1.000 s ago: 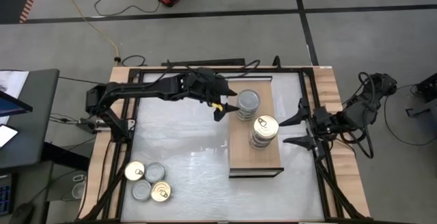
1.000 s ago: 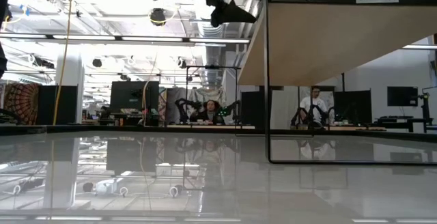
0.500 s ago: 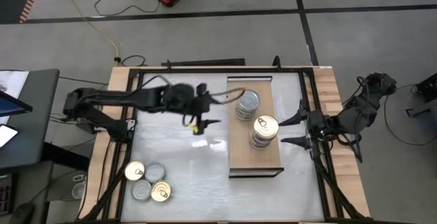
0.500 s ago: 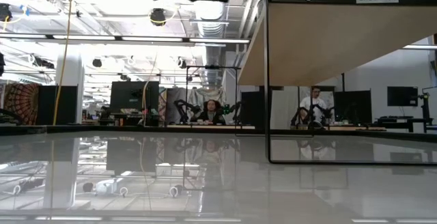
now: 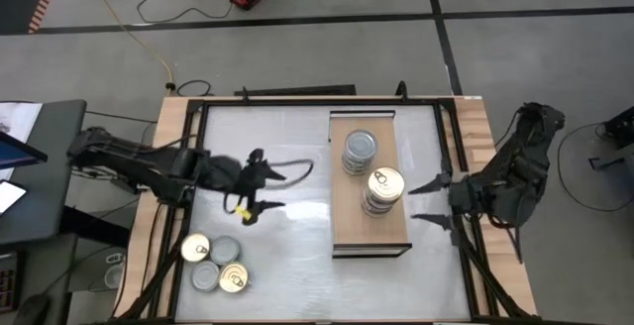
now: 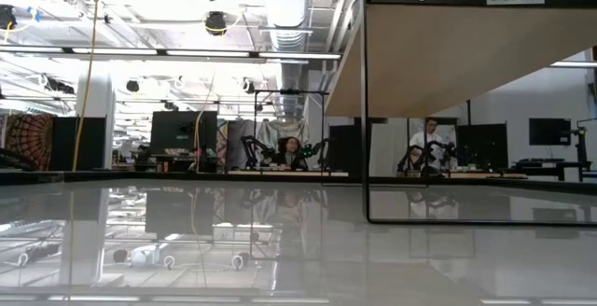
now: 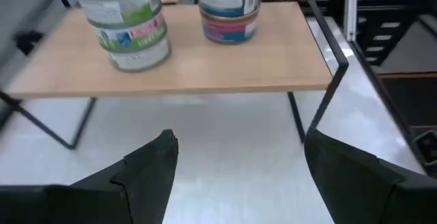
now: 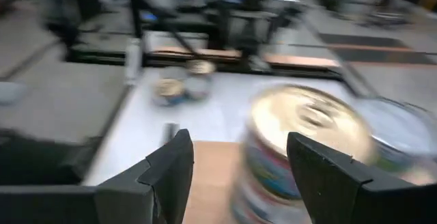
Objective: Stack canned seafood by type on shelf
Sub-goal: Stack the blue tuna can on top of the blue tuna can
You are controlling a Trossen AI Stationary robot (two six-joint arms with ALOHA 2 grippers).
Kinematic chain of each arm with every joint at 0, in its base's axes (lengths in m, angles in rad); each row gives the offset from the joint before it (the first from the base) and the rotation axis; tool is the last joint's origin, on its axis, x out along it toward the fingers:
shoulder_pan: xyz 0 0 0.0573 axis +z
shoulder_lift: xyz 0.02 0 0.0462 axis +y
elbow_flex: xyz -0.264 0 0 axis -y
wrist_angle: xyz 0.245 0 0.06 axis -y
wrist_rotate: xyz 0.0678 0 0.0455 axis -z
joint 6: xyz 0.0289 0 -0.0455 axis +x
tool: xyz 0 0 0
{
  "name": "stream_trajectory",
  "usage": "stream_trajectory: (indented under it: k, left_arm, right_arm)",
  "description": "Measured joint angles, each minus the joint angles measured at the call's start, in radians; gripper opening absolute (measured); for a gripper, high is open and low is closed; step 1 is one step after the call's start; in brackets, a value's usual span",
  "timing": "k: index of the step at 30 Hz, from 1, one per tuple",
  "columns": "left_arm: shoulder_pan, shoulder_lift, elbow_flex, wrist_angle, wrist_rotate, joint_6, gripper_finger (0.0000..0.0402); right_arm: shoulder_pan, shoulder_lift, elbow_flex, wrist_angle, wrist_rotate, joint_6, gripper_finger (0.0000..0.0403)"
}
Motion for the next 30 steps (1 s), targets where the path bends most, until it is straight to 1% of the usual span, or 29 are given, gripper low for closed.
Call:
stream_trajectory:
  k: [3,5,7,11,13,15,19,22,23,25,30]
  left_arm:
    - [-0.081,-0.029,-0.020,0.002,-0.144,0.013,0.0306]
    - [-0.118,-0.038,-0.020,0.008,-0.203,0.022,0.0306]
    - [-0.136,-0.043,-0.020,0.009,-0.225,0.021,0.0306]
    - [-0.140,-0.043,-0.020,-0.002,-0.231,-0.014,0.0306]
    - [-0.140,-0.043,-0.020,0.000,-0.232,-0.008,0.0306]
    - [-0.141,-0.043,-0.020,0.001,-0.231,0.010,0.0306]
    - [-0.141,-0.043,-0.020,0.004,-0.207,0.061,0.0306]
    - [-0.140,-0.043,-0.022,0.009,-0.196,0.091,0.0306]
    - [-0.137,-0.043,-0.033,0.034,-0.191,0.104,0.0306]
    - [-0.122,-0.044,-0.063,0.082,-0.150,0.130,0.0306]
    - [-0.041,-0.050,-0.166,0.235,0.003,0.146,0.0306]
  right_arm:
    - [0.012,-0.023,0.000,-0.091,0.126,0.088,0.0260]
    - [0.015,-0.054,0.000,-0.136,0.185,0.116,0.0260]
    - [0.010,-0.093,0.000,-0.141,0.228,0.113,0.0260]
    - [-0.055,-0.178,0.000,-0.143,0.254,0.041,0.0260]
    - [-0.102,-0.216,0.000,-0.152,0.254,-0.016,0.0260]
    - [-0.154,-0.257,0.000,-0.154,0.251,-0.034,0.0260]
    - [-0.254,-0.346,0.000,-0.154,0.134,-0.030,0.0260]
    - [-0.316,-0.384,-0.001,-0.180,0.069,0.008,0.0258]
    - [-0.333,-0.393,-0.002,-0.195,0.050,0.022,0.0256]
    - [-0.359,-0.402,-0.003,-0.218,0.031,0.044,0.0252]
    - [-0.388,-0.385,-0.003,-0.205,0.014,0.044,0.0246]
